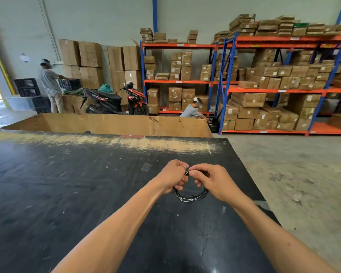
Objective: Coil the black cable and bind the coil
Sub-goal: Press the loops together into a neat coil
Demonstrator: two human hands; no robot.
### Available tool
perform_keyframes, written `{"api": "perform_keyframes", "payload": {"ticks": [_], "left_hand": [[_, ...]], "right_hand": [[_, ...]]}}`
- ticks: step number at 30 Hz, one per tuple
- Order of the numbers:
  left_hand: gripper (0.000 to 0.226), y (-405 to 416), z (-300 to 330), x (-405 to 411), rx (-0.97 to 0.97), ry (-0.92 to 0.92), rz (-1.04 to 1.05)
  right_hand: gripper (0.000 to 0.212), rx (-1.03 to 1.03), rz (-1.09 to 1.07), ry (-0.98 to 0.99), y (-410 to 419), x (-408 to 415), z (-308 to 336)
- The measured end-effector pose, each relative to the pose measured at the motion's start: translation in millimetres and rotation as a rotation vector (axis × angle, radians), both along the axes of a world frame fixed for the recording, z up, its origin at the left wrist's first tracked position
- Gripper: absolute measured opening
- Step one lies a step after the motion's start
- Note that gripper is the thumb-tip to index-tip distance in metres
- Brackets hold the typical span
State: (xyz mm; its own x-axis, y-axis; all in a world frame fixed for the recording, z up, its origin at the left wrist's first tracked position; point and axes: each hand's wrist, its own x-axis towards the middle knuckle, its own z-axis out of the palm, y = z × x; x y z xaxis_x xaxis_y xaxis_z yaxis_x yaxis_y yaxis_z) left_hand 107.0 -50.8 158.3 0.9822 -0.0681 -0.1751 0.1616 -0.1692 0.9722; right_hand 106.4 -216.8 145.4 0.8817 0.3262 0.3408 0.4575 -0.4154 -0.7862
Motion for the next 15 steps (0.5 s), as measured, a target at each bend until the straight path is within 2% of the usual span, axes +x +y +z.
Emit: {"api": "perform_keyframes", "payload": {"ticks": [3, 6, 8, 12, 13, 14, 15], "left_hand": [[0.027, -6, -1, 0, -0.051, -0.042, -0.021], [0.029, -7, -8, -1, -0.013, -0.148, -0.079], [0.027, -7, -15, -3, 0.114, -0.262, -0.09], [0.031, -5, -28, -1, 0.719, -0.554, -0.089], [0.032, -5, -30, 0, 0.782, -0.574, -0.073], [0.029, -6, -31, 0, 0.759, -0.551, -0.059], [0.025, -5, -31, 1, 0.609, -0.467, -0.036]], "right_hand": [[0.013, -0.04, -0.158, -0.113, 4, 1, -11], [0.014, 0.031, -0.313, -0.107, 0, 6, -16], [0.015, 0.032, -0.367, -0.105, -5, 10, -19], [0.016, 0.025, -0.389, -0.071, -2, 11, -25], [0.017, 0.028, -0.39, -0.054, 0, 11, -28], [0.017, 0.03, -0.39, -0.034, 0, 10, -31], [0.017, 0.035, -0.39, -0.013, 0, 9, -34]]}}
